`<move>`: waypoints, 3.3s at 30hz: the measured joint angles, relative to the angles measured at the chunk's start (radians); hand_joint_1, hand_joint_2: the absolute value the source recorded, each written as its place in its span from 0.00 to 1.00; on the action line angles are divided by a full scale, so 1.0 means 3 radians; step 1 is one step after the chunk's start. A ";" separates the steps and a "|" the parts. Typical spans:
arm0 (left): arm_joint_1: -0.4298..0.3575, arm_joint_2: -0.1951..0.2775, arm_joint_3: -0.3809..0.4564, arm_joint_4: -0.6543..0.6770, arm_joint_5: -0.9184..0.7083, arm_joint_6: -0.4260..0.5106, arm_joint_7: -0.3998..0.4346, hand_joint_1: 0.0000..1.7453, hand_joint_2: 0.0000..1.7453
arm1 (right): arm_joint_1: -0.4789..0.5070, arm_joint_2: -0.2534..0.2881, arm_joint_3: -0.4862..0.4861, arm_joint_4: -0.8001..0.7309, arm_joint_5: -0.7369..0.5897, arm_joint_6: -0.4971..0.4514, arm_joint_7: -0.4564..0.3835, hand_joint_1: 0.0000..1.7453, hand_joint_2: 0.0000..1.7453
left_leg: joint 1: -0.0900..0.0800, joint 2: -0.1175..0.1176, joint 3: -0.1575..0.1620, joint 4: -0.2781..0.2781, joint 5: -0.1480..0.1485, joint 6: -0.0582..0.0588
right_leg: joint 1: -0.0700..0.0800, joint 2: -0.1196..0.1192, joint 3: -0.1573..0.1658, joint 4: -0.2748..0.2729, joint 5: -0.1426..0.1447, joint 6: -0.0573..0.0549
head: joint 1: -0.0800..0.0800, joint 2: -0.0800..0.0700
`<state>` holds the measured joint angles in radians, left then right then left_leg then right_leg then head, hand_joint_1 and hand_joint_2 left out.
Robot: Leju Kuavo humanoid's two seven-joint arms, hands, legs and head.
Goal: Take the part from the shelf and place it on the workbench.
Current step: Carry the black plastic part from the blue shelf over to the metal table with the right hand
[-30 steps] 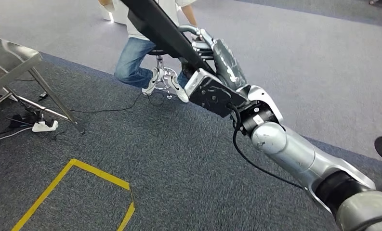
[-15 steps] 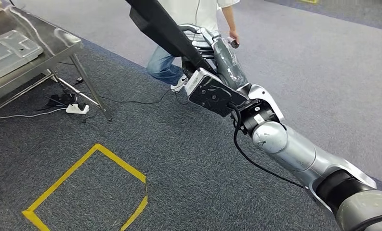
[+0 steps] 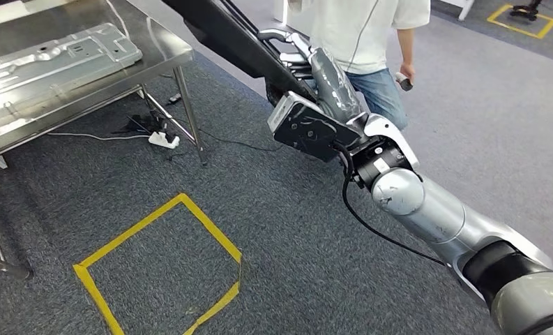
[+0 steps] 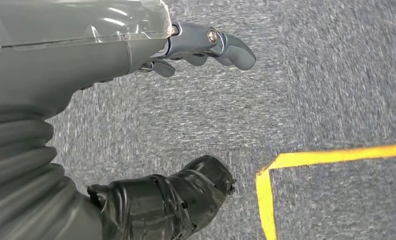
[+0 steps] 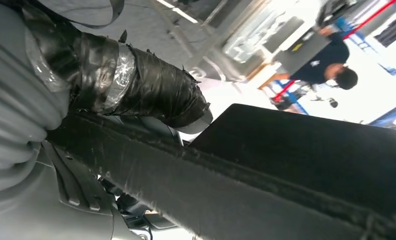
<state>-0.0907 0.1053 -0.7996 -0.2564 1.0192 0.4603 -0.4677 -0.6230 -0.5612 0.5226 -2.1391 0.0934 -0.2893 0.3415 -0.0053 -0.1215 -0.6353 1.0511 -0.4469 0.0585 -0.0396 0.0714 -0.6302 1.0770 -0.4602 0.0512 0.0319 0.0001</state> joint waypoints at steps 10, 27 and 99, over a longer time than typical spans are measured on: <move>0.0010 -0.0004 -0.0001 0.0000 0.0005 0.0003 0.0000 0.00 1.00 | -0.0028 -0.0021 0.0000 -0.0003 -0.0003 0.0024 0.0006 1.00 1.00 | 0.0053 0.0373 -0.0534 0.0837 -0.0249 -0.0187 | -0.0008 -0.0370 0.0213 -0.0143 -0.0080 -0.0131 | -0.0021 0.0000; 0.0001 0.0003 -0.0001 0.0001 0.0026 -0.0017 0.0002 0.00 1.00 | 0.0010 -0.0135 0.0010 0.0019 -0.0048 0.0170 0.0319 1.00 1.00 | 0.0006 0.0303 -0.0056 -0.0055 0.0066 0.0021 | 0.0065 -0.0242 -0.0166 0.0613 -0.0403 -0.0017 | 0.0003 0.0000; -0.0014 -0.0017 -0.0003 0.0001 0.0007 -0.0150 -0.0031 0.00 1.00 | -0.0063 -0.0352 0.0245 0.0292 0.1339 0.1428 0.1152 1.00 1.00 | 0.0012 0.0378 -0.0052 0.0438 -0.0393 -0.0184 | 0.0041 -0.0241 0.0077 -0.0130 -0.0007 -0.0166 | 0.0003 0.0000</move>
<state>-0.0950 0.1002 -0.8003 -0.2560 1.0213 0.4153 -0.4769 -0.6419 -0.6668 0.5961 -2.0514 0.4950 0.1389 0.6870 -0.0016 -0.0081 -0.6509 1.1825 -0.5649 0.0034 -0.0271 -0.0008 -0.6071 1.0379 -0.4624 0.0015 0.0328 0.0002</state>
